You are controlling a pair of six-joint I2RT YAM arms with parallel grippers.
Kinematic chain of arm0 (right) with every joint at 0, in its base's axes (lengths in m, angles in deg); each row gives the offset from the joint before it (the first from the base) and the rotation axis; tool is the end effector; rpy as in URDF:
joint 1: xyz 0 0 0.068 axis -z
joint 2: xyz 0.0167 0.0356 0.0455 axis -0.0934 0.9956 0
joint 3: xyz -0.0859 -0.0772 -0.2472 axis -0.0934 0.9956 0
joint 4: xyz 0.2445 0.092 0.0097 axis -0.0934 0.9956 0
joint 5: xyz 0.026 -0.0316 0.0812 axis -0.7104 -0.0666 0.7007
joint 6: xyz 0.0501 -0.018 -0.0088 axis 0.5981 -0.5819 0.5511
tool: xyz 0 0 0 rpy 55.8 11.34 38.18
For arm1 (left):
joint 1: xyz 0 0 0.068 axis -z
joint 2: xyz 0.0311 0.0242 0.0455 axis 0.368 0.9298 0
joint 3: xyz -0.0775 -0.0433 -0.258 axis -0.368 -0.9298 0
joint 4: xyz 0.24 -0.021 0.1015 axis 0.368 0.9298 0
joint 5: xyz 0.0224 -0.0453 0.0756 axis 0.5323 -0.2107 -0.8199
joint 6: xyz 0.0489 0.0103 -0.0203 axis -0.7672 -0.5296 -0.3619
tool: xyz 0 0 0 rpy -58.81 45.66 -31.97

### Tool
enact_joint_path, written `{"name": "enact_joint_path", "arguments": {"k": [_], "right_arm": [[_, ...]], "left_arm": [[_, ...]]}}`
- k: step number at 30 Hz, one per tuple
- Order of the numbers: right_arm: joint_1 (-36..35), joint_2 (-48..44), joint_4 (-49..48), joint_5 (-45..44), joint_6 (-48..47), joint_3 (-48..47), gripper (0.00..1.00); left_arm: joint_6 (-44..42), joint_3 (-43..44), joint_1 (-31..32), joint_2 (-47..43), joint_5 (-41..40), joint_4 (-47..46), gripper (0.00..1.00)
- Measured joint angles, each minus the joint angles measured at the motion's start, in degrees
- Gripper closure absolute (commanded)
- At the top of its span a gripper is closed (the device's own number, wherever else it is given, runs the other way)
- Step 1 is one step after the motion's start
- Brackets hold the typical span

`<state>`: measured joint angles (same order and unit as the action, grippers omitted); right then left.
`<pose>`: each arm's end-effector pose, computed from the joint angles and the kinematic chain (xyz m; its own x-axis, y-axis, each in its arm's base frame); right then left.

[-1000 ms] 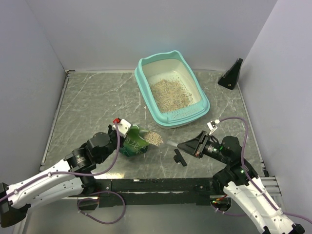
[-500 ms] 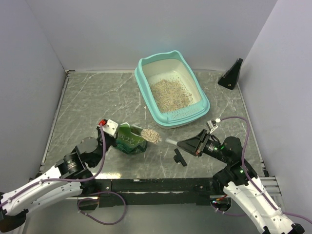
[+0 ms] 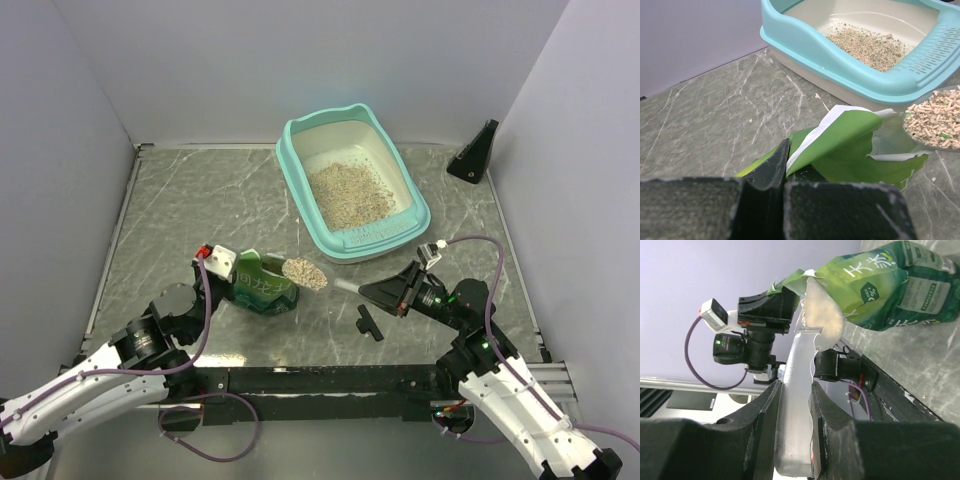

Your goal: Fill the litter box with clean litter

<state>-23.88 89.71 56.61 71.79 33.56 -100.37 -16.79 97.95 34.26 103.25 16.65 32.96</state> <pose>0.0974 0.0763 0.2603 -0.8587 0.4627 -0.2204 -0.1909 0.1103 0.9754 0.0864 -0.0917 0.3010 0.0017 0.1338 -0.9910 0.3721 0.9198 0.1248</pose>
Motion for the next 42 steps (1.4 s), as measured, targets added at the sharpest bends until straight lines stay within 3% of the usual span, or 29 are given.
{"name": "enact_joint_path", "arguments": {"k": [9, 16, 26, 33, 42], "right_arm": [[0.0, 2.29, -4.22, -1.77, 2.47, -0.17, 1.0], [0.0, 4.42, -5.75, -7.8, 4.31, -1.99, 1.0], [0.02, 11.39, -16.39, -18.29, 5.99, -1.9, 1.0], [1.92, 21.57, -31.93, -25.27, 6.38, 2.43, 1.0], [11.13, 44.74, -48.37, -26.45, 9.11, 5.07, 1.0]], "left_arm": [[-0.04, 0.0, -0.07, -0.17, -0.35, 0.0, 0.99], [-0.04, 0.0, -0.52, 0.28, -0.35, -0.09, 0.99], [-0.07, 0.0, -0.7, 0.35, -0.35, -0.28, 0.99], [-0.09, 0.0, -0.9, 0.5, -0.28, -0.46, 0.99], [-0.26, 0.0, -1.11, 0.5, 0.31, -0.46, 0.99]]}}
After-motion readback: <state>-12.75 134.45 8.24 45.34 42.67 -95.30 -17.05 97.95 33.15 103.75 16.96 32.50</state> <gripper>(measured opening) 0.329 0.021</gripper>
